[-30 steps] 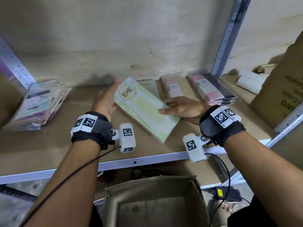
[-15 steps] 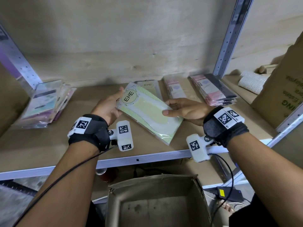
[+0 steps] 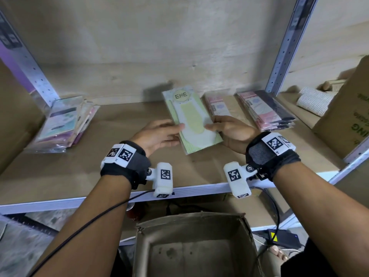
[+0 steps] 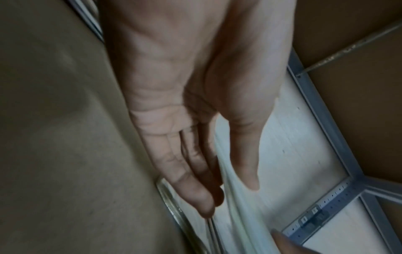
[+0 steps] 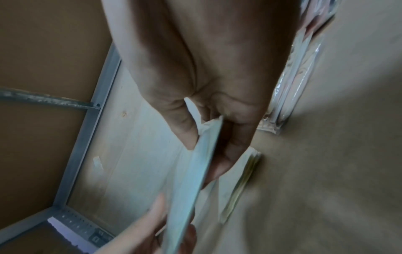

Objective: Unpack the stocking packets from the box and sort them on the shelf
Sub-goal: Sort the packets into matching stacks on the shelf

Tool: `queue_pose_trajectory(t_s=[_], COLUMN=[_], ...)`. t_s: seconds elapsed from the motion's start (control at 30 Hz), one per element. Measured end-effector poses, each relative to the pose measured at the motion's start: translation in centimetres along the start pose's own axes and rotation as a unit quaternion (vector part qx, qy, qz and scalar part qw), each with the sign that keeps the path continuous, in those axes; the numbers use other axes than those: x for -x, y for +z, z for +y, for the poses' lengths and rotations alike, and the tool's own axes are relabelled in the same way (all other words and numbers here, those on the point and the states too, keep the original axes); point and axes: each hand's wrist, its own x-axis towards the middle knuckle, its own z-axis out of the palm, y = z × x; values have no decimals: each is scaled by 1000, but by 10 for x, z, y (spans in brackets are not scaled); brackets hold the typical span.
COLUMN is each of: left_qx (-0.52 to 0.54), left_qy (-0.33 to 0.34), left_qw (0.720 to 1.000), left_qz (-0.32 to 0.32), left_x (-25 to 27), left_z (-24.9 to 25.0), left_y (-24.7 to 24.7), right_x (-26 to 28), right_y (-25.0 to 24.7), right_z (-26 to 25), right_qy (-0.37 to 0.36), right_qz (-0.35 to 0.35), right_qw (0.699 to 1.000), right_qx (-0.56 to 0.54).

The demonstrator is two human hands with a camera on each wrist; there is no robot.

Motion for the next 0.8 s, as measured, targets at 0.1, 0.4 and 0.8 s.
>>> queue_pose_trajectory(t_s=[0.1,0.4,0.8], left_qx=[-55,-7,-33], left_qy=[-6,1,22], left_qw=[998,994,976], left_qz=[-17,107,215], left_x=[-2,-14,-50], left_z=[-2,-2,6], left_y=[5,-1,0], right_x=[-4,-16,-45], right_y=[4,8,10], right_z=[2,-3,-16], right_qy=[0,23,-15], right_qz=[17,98,244], right_qw=[1000,980,942], right_qx=[17,174,231])
